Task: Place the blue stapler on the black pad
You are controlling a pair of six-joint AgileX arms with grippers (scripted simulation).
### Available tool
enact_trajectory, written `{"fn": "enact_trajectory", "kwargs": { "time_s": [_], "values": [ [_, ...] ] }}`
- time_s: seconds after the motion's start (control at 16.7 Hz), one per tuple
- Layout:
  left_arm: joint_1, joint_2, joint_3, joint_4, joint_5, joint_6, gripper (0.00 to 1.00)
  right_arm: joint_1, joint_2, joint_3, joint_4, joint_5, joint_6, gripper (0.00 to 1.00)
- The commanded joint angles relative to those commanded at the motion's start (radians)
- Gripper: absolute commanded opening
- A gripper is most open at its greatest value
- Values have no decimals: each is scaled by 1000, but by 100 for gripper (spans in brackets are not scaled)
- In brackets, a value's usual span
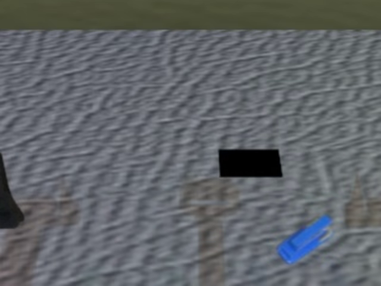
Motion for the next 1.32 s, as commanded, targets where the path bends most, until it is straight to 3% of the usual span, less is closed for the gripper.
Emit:
{"fn": "enact_trajectory", "kwargs": {
  "time_s": [0.24,0.42,1.02,1.32],
  "values": [
    [0,0,0,0,0,0,100,16,32,31,-26,-2,33,100],
    [0,0,0,0,0,0,100,69,159,143,-121,-3,159,100],
    [0,0,0,0,0,0,100,360,1089,731,-692,-1,985,100],
    [0,0,0,0,0,0,100,489,1465,994,-934,-3,1325,100]
  ]
}}
